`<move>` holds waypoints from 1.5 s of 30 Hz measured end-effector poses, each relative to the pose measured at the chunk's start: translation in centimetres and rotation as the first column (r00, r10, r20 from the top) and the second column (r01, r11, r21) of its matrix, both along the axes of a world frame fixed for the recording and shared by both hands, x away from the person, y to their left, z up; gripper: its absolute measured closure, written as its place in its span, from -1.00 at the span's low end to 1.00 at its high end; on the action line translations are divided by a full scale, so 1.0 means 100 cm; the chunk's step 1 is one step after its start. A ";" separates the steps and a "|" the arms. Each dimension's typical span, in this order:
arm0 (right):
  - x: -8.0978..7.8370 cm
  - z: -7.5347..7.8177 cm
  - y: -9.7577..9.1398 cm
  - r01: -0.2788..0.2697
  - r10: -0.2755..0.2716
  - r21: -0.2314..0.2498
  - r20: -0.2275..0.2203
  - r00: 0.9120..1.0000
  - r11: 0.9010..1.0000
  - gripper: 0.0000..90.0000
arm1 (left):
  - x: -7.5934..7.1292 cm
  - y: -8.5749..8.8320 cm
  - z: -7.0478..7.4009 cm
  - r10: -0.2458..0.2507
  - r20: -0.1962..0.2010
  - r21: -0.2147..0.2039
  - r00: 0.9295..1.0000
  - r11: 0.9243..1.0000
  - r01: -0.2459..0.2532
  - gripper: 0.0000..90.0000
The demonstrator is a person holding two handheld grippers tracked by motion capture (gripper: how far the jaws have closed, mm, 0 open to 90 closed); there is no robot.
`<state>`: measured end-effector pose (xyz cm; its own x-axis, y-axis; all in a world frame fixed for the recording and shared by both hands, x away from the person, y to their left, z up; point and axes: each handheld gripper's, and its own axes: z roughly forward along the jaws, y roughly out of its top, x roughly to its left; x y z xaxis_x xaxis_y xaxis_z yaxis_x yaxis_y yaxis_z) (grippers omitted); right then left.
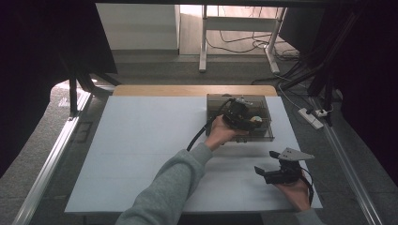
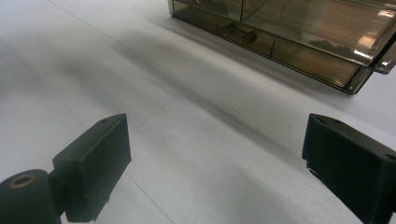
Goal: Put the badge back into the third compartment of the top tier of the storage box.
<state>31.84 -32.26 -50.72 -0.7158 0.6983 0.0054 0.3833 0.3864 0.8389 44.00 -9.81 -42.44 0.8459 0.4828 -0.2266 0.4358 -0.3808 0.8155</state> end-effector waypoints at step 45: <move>0.000 -0.001 0.000 0.000 0.000 -0.008 0.000 1.000 1.000 -0.83 | -0.020 0.047 0.006 0.002 0.035 0.000 0.999 1.000 -0.002 -0.26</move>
